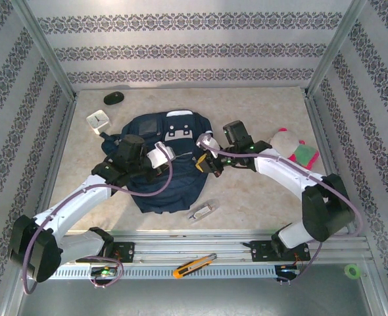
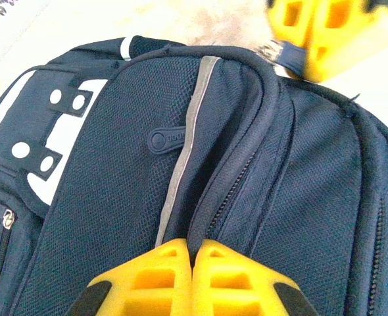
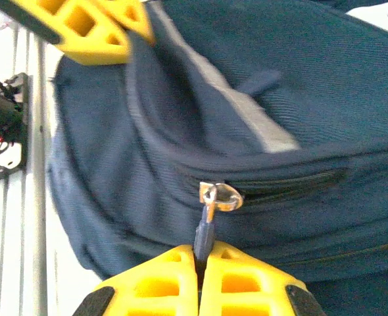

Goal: Pack the student bag

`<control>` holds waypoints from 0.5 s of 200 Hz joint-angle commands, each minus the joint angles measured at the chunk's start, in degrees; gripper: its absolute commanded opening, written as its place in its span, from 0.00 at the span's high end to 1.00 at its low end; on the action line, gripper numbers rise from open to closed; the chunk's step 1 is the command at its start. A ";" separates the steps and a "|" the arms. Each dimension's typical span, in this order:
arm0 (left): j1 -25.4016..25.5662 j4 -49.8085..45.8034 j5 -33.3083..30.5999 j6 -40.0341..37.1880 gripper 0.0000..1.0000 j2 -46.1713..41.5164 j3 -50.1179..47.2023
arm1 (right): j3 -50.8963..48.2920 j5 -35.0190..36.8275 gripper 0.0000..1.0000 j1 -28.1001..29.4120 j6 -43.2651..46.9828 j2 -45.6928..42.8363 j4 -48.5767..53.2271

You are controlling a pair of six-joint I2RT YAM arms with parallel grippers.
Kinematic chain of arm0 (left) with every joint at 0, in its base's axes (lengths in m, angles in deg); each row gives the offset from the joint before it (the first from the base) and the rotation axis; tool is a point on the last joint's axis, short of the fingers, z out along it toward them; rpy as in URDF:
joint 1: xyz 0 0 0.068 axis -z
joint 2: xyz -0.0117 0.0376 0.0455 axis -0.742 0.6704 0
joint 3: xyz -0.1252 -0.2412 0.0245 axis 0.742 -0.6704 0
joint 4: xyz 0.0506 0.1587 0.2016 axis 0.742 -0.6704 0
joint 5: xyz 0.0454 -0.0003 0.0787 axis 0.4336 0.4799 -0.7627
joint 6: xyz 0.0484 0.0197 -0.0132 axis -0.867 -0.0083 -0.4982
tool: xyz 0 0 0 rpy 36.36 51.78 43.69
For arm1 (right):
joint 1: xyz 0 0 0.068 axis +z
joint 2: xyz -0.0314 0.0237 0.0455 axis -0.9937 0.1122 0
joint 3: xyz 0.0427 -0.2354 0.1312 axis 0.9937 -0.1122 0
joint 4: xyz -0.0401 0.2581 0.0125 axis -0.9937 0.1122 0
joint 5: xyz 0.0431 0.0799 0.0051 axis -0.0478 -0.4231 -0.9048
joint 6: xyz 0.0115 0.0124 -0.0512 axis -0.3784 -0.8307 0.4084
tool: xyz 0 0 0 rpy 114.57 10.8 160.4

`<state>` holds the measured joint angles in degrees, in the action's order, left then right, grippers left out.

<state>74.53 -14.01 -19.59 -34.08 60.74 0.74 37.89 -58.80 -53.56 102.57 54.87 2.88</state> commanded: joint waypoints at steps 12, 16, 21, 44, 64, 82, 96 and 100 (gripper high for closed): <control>-0.18 8.59 -4.08 2.92 1.00 1.17 1.34 | -1.22 -4.52 1.00 3.19 -2.69 -2.75 -1.19; -0.21 8.66 -3.97 3.13 1.00 1.17 1.31 | -1.23 -4.51 1.00 3.41 -2.89 -2.94 -1.27; -0.10 8.77 -3.92 3.38 1.00 1.17 1.27 | -1.27 -4.47 1.00 3.60 -3.09 -3.02 -1.35; 0.01 10.39 -3.00 5.31 1.00 1.54 1.26 | -1.57 -4.24 1.00 5.80 -5.78 -3.54 -4.20; 1.08 12.99 -1.69 8.36 1.00 2.88 1.71 | -0.98 -4.03 1.00 8.46 -8.17 -2.98 -6.74; 3.09 14.83 -0.53 10.79 0.99 5.05 2.86 | -0.71 -3.35 1.00 10.42 -10.77 -2.08 -9.93; 4.09 16.43 1.28 12.95 0.99 6.71 3.63 | -0.83 -3.33 1.00 11.70 -13.42 -1.01 -13.27; 4.31 17.12 1.74 13.57 0.99 7.13 3.70 | -0.86 -3.17 1.00 12.00 -14.15 -0.73 -14.15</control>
<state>76.46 -10.38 -20.22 -26.80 64.67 0.87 36.82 -53.95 -46.15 92.78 54.15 -2.17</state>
